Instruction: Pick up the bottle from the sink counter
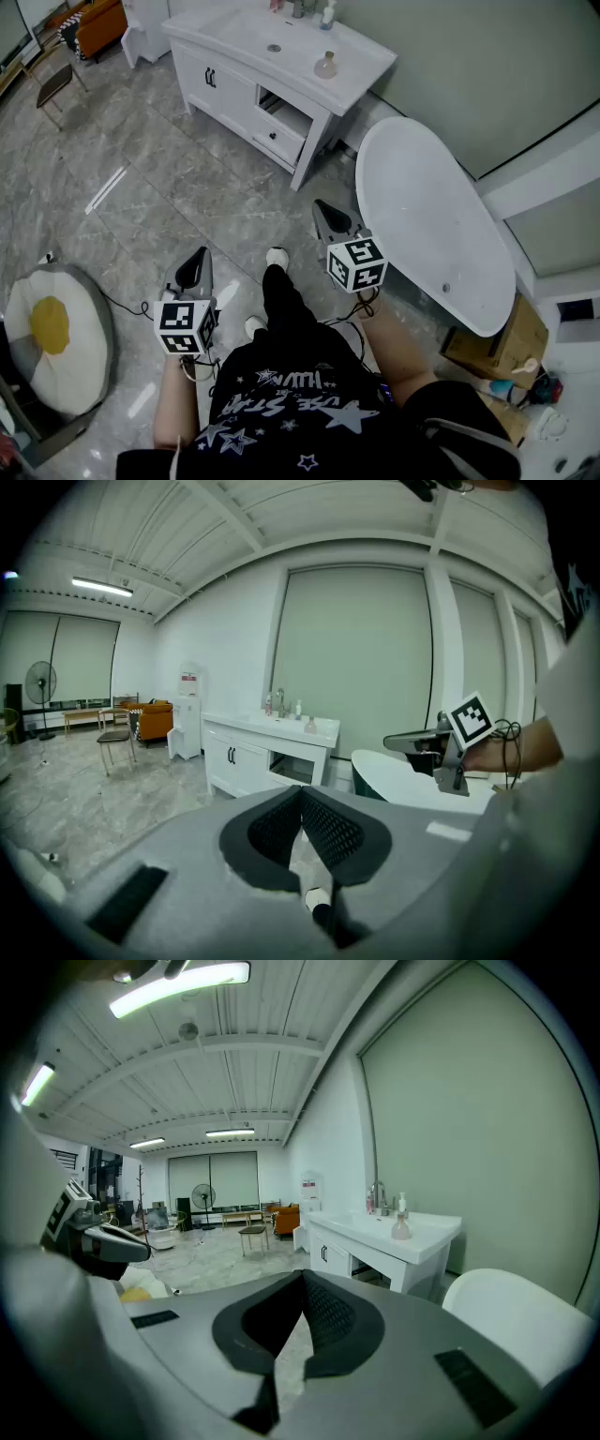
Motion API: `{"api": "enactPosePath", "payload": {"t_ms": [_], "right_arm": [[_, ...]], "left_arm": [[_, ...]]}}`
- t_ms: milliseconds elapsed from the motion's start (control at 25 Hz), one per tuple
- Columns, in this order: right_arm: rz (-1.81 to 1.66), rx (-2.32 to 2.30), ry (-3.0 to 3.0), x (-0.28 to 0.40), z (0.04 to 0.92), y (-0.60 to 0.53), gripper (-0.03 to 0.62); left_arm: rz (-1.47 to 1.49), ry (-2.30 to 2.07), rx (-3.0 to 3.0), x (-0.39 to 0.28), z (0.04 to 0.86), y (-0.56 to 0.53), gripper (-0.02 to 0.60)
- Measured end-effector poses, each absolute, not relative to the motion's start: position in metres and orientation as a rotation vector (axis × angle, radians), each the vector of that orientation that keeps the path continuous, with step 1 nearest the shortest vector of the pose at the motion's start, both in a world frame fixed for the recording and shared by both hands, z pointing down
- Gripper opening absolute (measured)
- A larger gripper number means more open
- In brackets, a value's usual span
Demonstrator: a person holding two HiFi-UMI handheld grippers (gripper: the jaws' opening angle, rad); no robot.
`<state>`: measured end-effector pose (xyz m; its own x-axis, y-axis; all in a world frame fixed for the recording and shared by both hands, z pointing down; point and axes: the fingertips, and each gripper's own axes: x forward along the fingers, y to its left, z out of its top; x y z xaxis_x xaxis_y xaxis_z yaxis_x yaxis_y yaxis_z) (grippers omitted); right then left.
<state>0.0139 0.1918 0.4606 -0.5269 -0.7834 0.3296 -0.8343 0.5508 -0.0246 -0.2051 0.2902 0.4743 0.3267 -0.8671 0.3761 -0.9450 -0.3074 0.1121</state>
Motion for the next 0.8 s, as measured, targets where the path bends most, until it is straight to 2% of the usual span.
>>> {"api": "enactPosePath", "payload": {"t_ms": [480, 800], "right_arm": [[0.289, 1.408, -2.516, 0.024, 0.471, 0.167, 0.002], [0.313, 1.479, -2.545, 0.037, 0.467, 0.101, 0.003]], "left_arm": [[0.361, -1.614, 2.258, -0.204, 0.491, 0.269, 0.018], [0.370, -1.631, 2.279, -0.199, 0.487, 0.211, 0.018]]}}
